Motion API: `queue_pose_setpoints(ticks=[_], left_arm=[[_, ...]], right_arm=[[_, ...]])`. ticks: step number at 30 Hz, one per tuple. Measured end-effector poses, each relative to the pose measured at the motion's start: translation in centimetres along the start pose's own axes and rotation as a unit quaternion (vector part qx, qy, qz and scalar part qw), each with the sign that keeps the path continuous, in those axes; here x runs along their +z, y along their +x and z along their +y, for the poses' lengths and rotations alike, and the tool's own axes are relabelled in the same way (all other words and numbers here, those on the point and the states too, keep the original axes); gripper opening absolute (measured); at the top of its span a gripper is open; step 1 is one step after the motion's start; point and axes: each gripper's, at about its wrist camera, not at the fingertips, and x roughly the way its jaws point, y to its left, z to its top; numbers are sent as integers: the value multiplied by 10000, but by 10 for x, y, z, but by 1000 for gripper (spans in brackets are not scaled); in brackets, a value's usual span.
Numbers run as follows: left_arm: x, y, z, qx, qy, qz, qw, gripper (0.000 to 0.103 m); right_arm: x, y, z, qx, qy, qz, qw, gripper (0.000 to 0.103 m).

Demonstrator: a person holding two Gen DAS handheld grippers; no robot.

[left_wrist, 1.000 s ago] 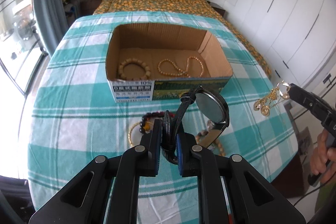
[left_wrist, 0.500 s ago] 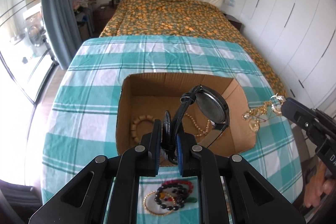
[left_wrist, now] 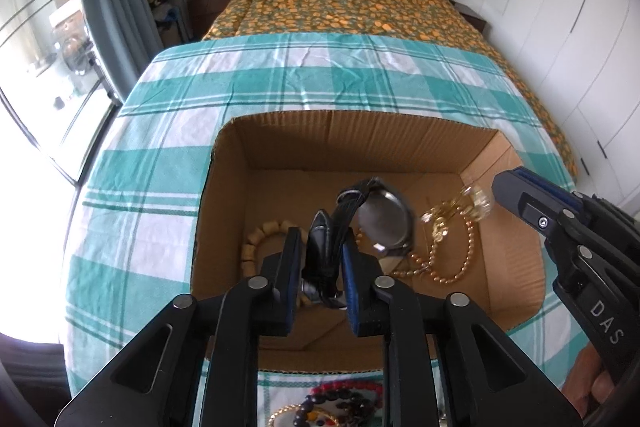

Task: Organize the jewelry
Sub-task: 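Carry the watch and gold chain into the box and open both tools, then withdraw both tools from the box toward the remaining bracelets on the sheet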

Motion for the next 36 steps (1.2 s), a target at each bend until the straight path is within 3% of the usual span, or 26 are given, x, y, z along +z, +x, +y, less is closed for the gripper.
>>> queue_pose_setpoints(ticks=[2, 5, 7, 10, 18, 24, 27, 31, 36], left_arm=[[-5, -7, -2, 124, 27, -188, 9997, 69], [-14, -27, -3, 427, 167, -643, 9969, 86], [-21, -39, -4, 476, 255, -797, 9954, 89], [-36, -58, -4, 398, 410, -1015, 9932, 93], [-117, -105, -14, 184, 1150, -1480, 9821, 93], [-186, -105, -12, -220, 1131, -1042, 9879, 93], [-213, -98, -4, -69, 940, -905, 9914, 93], [-241, -78, 24, -57, 276, -599, 9978, 96], [-262, -55, 48, 466, 15, -321, 9984, 100]], right_arm=[[-6, -7, -6, -22, 118, -115, 9999, 59], [-14, -23, -13, -68, 179, -307, 9993, 64], [-20, -37, -17, -169, 221, -466, 9985, 67], [-33, -61, -23, -328, 301, -708, 9965, 80], [-92, -122, -14, -815, -213, -973, 9917, 85], [-159, -153, -9, -873, -413, -1050, 9898, 88], [-197, -154, -19, -885, -166, -858, 9922, 89], [-245, -139, -39, -1106, 135, -383, 9930, 89], [-276, -119, -64, -1509, 202, 50, 9883, 89]])
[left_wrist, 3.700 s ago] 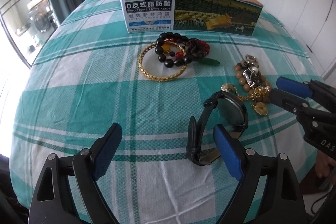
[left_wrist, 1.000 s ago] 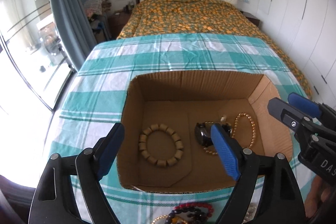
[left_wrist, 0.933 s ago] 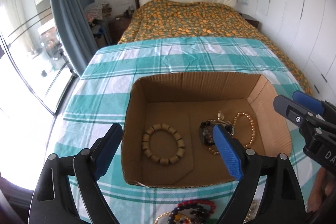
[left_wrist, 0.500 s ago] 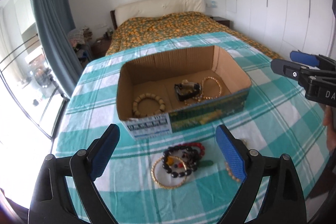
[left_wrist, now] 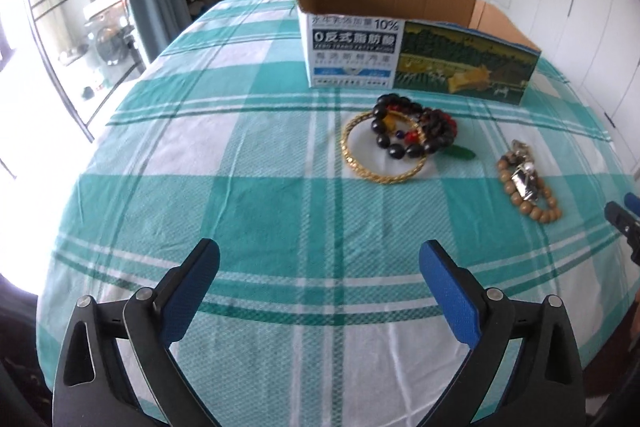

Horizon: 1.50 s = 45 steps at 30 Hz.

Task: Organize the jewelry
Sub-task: 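Withdraw both tools from the box toward the remaining bracelets on the sheet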

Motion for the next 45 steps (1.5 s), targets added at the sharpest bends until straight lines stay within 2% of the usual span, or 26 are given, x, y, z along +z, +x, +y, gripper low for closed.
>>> queue_pose_setpoints(ticks=[3, 5, 7, 10, 19, 24, 26, 30, 37, 45], left_arm=[[-4, 11, 1, 173, 36, 180, 9997, 100], [-7, 17, 2, 175, 25, 324, 9993, 100], [-9, 17, 4, 95, -83, 279, 9995, 101], [-9, 20, 8, 34, -273, 265, 9993, 103], [-10, 21, 6, 113, -390, 102, 9991, 103], [-6, 23, 4, 112, -374, 133, 9991, 103], [-1, 28, 5, 94, -356, 122, 9992, 103], [8, 34, 9, 95, -414, 119, 9990, 103], [20, 46, 14, 126, -474, 2, 9988, 103], [17, 45, 12, 130, -458, -69, 9988, 103]], right_arm=[[-5, 13, -11, -106, 166, 243, 9995, 89], [-9, 18, -15, -107, 281, 355, 9989, 89], [-13, 23, -14, -224, 268, 435, 9984, 90], [-16, 22, -11, -270, 140, 346, 9989, 90], [-21, 20, -13, -247, 273, 103, 9993, 92], [-18, 23, -10, -81, 40, 225, 9997, 101], [-20, 24, -10, -68, 51, 149, 9999, 103], [-18, 24, -10, -35, 35, 270, 9996, 103], [-19, 24, -10, -34, 36, 230, 9997, 103], [-19, 23, -11, -50, 81, 209, 9997, 103]])
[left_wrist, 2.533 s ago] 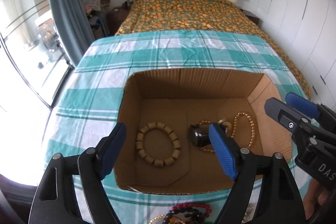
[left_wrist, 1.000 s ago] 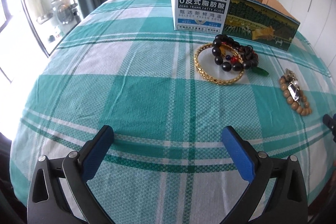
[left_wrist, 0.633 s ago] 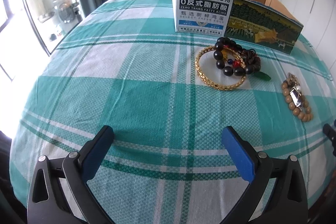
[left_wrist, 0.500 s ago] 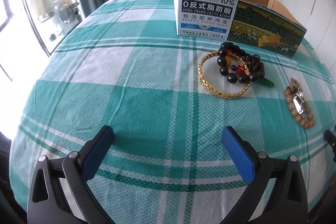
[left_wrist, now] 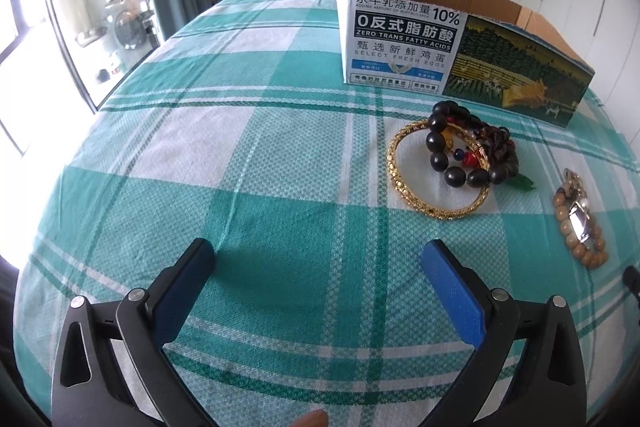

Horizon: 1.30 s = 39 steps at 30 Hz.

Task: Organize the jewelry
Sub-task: 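Withdraw both tools from the box toward the remaining bracelets on the sheet, then grasp the black bead bracelet with left tool while right tool grasps a green pendant charm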

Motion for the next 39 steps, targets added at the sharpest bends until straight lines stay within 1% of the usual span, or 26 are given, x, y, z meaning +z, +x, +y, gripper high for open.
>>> queue_pose_setpoints(ticks=[5, 9, 14, 18, 21, 25, 33, 37, 39], left_arm=[[0, 0, 0, 5, -1, 5, 10000, 103], [3, 1, -1, 77, -108, 64, 9999, 103], [15, 9, 1, 70, -150, 290, 9994, 103], [21, 15, 3, -1, -41, 441, 9990, 103], [20, 16, 4, 10, -37, 239, 9997, 103], [17, 14, 4, 1, -49, 196, 9998, 103], [13, 9, 4, 336, -302, 78, 9990, 103], [11, 7, 11, 305, -464, 82, 9984, 103], [10, 7, 11, 285, -457, 82, 9985, 103]], right_arm=[[1, 1, 0, -13, 15, -7, 10000, 103], [0, 1, 0, -14, 11, -5, 10000, 103], [0, 1, 0, 5, -17, -14, 10000, 103], [0, 0, 0, 24, -52, -17, 10000, 103], [0, 0, -1, 36, -72, -3, 10000, 103], [2, 1, -1, 33, -68, 27, 10000, 103], [2, 1, 0, 10, -56, -2, 10000, 103], [1, 0, 0, 14, -31, 8, 10000, 103], [0, -4, -2, 138, 81, -45, 9999, 103]])
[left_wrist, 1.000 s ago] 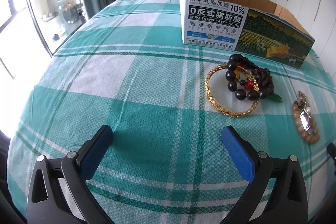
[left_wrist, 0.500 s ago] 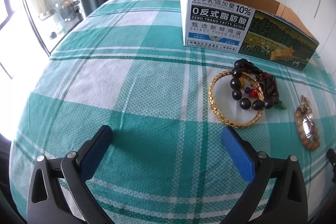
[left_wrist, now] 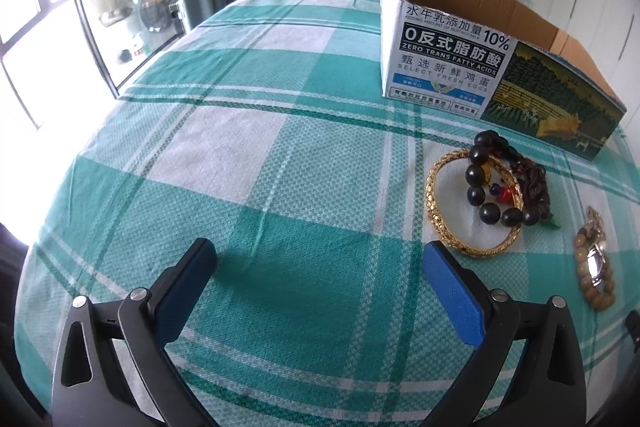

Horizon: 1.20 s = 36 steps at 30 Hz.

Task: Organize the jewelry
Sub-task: 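Grasp the black bead bracelet with left tool while right tool grasps a green pendant charm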

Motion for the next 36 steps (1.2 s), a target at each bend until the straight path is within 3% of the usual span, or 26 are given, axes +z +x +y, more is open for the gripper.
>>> queue_pose_setpoints(ticks=[7, 14, 19, 24, 30, 32, 34, 36], left_arm=[[2, 1, -4, -138, 274, 108, 9995, 103], [-2, -4, -8, -365, 488, 198, 9979, 103], [-10, -21, -15, -1047, 441, -93, 9935, 102], [-6, -34, -33, -1336, 792, -283, 9875, 102], [9, -37, -48, -1611, 1065, -364, 9805, 101], [17, -33, -52, -1668, 1114, -309, 9792, 97], [24, -33, -57, -1733, 1181, -289, 9773, 84], [24, -36, -63, -1806, 1389, -336, 9731, 82]], right_arm=[[6, -23, 11, 135, -196, -345, 9991, 102], [7, -22, 36, 554, -373, -271, 9974, 102], [14, -28, 59, 1039, -542, -263, 9928, 102], [26, -21, 79, 1450, -619, -105, 9874, 87], [28, -23, 81, 1544, -462, -93, 9869, 86], [25, -23, 79, 1506, -460, -60, 9875, 86], [22, -22, 74, 1478, -405, -25, 9882, 86], [19, -22, 68, 1479, -287, 27, 9886, 86]])
